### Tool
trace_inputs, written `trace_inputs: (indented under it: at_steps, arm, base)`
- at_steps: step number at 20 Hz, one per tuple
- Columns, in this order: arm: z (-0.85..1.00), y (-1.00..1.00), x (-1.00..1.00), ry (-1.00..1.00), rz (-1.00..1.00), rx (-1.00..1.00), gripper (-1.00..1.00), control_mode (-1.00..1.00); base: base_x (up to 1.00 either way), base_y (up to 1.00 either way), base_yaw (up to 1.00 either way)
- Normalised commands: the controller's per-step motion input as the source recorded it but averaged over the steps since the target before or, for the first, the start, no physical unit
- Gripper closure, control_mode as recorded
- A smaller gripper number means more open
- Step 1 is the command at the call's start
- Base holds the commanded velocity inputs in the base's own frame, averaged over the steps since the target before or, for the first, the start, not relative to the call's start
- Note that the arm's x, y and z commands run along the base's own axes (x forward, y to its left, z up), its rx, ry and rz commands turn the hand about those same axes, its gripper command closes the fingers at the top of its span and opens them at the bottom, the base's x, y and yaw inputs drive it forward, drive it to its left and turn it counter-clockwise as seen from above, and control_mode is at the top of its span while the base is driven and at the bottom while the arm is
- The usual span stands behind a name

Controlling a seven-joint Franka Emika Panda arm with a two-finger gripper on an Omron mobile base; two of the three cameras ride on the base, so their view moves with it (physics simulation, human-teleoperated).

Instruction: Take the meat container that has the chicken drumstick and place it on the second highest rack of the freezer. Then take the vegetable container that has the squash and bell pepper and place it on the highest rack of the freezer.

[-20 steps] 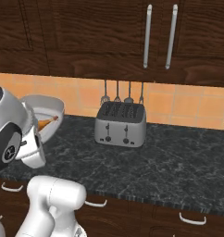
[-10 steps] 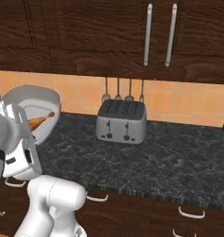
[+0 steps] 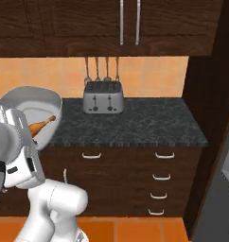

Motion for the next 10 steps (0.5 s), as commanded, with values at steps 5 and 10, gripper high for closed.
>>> trace_inputs:
  at_steps: [5, 10]
  arm:
    - [0.00, 0.00, 0.00, 0.00, 0.00, 0.00, 1.00, 1.00]
    - [0.00, 0.00, 0.00, 0.00, 0.00, 0.00, 1.00, 1.00]
  base:
    - [-0.33, -0.02, -0.89]
    - [-0.29, 0.00, -0.92]
